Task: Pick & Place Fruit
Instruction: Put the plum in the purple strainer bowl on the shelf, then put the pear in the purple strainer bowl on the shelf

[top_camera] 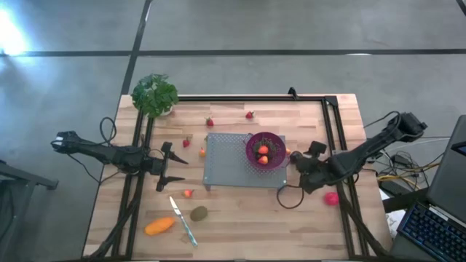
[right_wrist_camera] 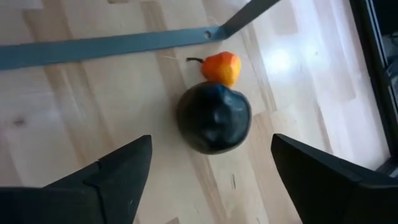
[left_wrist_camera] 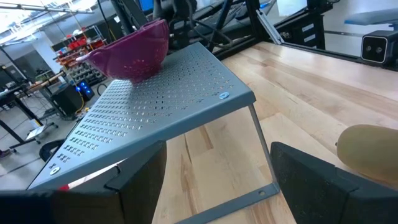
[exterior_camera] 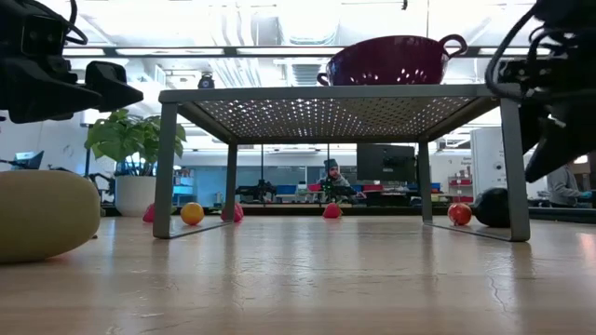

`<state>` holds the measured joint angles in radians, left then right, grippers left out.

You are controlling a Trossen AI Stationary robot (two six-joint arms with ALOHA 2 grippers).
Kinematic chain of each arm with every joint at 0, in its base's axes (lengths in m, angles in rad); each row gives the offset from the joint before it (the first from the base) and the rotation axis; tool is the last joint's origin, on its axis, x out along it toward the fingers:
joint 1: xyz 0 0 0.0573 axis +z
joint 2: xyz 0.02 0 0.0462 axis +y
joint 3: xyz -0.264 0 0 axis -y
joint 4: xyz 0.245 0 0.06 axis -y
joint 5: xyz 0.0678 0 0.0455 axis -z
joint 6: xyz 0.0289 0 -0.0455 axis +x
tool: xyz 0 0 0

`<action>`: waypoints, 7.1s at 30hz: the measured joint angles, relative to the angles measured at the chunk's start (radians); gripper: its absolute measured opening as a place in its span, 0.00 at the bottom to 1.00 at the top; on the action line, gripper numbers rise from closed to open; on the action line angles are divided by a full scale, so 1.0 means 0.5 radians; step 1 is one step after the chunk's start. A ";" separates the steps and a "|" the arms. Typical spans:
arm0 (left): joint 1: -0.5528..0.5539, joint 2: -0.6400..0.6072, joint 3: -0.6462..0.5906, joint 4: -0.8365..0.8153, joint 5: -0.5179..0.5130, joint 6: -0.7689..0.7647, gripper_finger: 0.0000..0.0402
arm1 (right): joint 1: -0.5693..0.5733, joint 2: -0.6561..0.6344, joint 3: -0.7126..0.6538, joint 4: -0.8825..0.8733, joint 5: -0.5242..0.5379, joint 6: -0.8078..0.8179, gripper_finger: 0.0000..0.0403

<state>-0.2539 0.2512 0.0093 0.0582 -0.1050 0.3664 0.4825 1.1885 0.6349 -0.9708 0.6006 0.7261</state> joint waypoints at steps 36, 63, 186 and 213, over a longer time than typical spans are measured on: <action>0.000 -0.001 -0.001 0.000 0.000 0.000 0.73 | -0.638 0.501 -0.048 0.424 -0.247 -0.630 0.81; 0.000 0.000 -0.001 -0.001 0.000 0.000 0.73 | -0.631 -0.013 -0.058 0.229 -0.832 -0.416 0.65; 0.001 0.000 0.000 0.000 0.000 0.000 0.73 | -0.952 -0.314 1.635 -0.434 -0.516 -0.681 0.68; 0.000 0.000 -0.001 0.000 0.000 0.000 0.73 | -1.369 -0.629 0.354 -0.533 -0.120 0.896 0.63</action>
<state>-0.2539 0.2512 0.0090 0.0579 -0.1047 0.3664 -0.2020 0.8740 0.8120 -1.2376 0.5405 1.1740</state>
